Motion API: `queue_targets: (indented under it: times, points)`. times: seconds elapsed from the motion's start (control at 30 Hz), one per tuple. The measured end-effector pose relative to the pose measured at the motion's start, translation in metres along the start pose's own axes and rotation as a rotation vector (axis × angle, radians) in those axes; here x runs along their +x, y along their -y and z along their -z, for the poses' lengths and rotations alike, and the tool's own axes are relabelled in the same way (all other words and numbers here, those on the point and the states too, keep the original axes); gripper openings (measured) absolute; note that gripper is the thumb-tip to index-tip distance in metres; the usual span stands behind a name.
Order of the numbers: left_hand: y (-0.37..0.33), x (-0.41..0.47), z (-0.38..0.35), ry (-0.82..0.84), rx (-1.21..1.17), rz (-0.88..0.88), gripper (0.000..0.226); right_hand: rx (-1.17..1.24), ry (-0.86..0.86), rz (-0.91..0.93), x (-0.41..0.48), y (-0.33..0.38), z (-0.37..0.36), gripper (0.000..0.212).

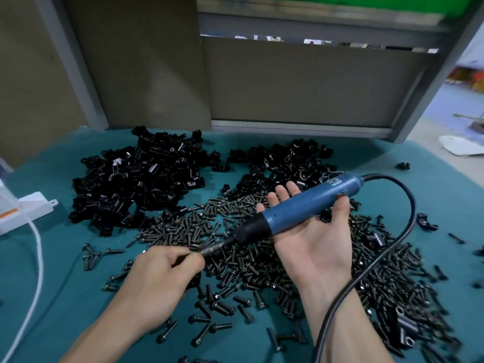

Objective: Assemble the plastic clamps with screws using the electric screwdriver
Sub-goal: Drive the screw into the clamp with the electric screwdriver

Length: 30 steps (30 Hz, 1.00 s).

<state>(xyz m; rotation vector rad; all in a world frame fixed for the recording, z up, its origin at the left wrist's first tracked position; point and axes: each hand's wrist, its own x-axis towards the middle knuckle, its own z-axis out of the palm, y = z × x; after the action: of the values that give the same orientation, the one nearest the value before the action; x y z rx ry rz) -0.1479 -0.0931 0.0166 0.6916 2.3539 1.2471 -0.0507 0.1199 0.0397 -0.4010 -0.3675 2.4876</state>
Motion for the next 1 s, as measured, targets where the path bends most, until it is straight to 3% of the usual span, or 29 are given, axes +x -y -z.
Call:
queue_targets:
  times: [0.13, 0.33, 0.53, 0.8, 1.0]
  points:
    - [0.000, 0.002, 0.001, 0.005, 0.000, 0.025, 0.039, -0.009, -0.028, 0.081, 0.002, -0.002, -0.003, 0.066]
    - [-0.002, 0.002, 0.000, 0.017, -0.004, 0.046, 0.040, 0.028, -0.015, 0.086, 0.002, -0.002, 0.004, 0.066]
    - [-0.004, -0.001, 0.001, 0.015, 0.001, 0.004, 0.042, 0.031, 0.041, 0.099, 0.002, -0.003, 0.000, 0.052]
    - [-0.003, -0.004, 0.000, 0.042, 0.037, -0.071, 0.053, 0.074, 0.025, 0.081, 0.000, 0.003, 0.000, 0.060]
    - [0.000, -0.012, -0.004, -0.033, 0.198, -0.137, 0.029, 0.092, -0.184, 0.115, 0.006, 0.003, 0.006, 0.068]
